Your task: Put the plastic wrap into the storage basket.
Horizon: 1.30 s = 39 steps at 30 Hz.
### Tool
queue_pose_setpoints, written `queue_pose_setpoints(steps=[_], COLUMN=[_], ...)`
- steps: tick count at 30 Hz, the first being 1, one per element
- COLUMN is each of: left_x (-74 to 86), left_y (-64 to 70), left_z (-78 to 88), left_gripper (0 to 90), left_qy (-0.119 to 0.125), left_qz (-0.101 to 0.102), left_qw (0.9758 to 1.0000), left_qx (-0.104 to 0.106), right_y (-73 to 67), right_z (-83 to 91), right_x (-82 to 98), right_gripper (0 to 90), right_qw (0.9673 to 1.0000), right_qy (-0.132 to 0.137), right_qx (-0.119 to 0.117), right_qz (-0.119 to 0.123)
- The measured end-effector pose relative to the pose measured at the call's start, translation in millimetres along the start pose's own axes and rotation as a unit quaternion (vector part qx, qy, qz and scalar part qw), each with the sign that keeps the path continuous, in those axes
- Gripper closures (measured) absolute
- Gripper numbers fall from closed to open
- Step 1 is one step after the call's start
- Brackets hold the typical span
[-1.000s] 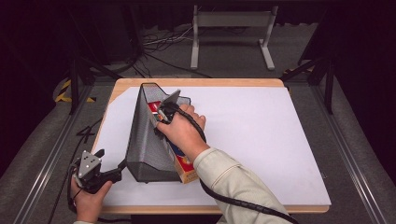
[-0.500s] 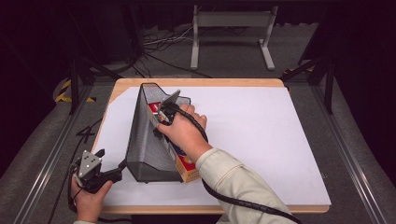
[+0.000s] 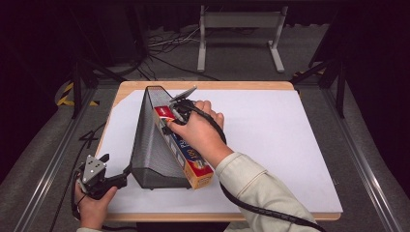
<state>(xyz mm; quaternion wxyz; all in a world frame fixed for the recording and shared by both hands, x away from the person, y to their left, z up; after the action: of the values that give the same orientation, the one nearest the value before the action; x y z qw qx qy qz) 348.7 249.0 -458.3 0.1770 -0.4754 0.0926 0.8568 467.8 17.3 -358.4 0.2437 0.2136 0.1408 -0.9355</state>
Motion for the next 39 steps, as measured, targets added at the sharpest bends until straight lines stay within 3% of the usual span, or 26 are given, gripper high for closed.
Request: queue_pose_setpoints(steps=[4,5,6,7,12,23,28,35,36,39], left_x=[-0.1,-0.2,-0.2,-0.2,-0.7,0.1,0.4,-0.2,-0.1,-0.2], left_y=[-0.5,-0.4,-0.4,-0.3,0.2,-0.1,-0.8,-0.3,-0.1,0.2], left_z=[0.4,0.2,0.2,0.1,0.0,-0.1,0.2,0.7,0.4,0.3], left_gripper=[13.3,13.3,13.3,13.3,13.3,13.2,13.2,13.3,13.2,13.2], left_qy=[0.0,0.0,0.0,0.0,0.0,-0.001,-0.001,-0.002,-0.002,-0.002], left_qz=[0.0,0.001,0.001,0.001,-0.001,0.001,0.002,-0.001,0.001,0.0], left_qw=[1.0,1.0,1.0,1.0,1.0,1.0,1.0,1.0,1.0,1.0], left_qx=[0.0,-0.001,-0.001,-0.001,-0.001,-0.001,-0.002,-0.004,-0.004,-0.005], right_y=[0.8,1.3,1.3,1.5,-0.4,3.2,21.2,48.6,60.2,72.5], right_z=[9.5,17.5,17.5,23.7,39.2,64.6,76.7,91.5,98.0,104.1], right_x=[-0.9,-0.9,-0.9,0.1,5.2,16.4,31.0,53.0,62.1,69.5], right_gripper=[22.4,22.1,22.1,21.6,21.8,21.8,21.8,21.7,21.3,21.4], right_qw=[0.9996,0.9981,0.9981,0.9955,0.9886,0.9808,0.9774,0.976,0.9749,0.9731], right_qy=[0.023,0.05,0.05,0.076,0.125,0.155,0.166,0.173,0.177,0.186], right_qx=[-0.011,-0.018,-0.018,-0.016,-0.037,-0.062,-0.064,-0.06,-0.055,-0.052], right_qz=[0.011,0.031,0.031,0.054,0.076,0.101,0.114,0.119,0.124,0.126])
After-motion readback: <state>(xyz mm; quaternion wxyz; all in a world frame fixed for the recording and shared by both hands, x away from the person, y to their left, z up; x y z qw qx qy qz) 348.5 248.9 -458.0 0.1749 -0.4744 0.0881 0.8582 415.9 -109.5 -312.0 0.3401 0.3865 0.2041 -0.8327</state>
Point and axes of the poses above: each handheld gripper's, and its own axes: z roughly backward along the jaws, x roughly out of its underside, y roughly to its right, the point moved 5 cm from there along -z, roughly forward along the jaws, and after that the axes turned 5 degrees about -y, right-handed, at the moved point
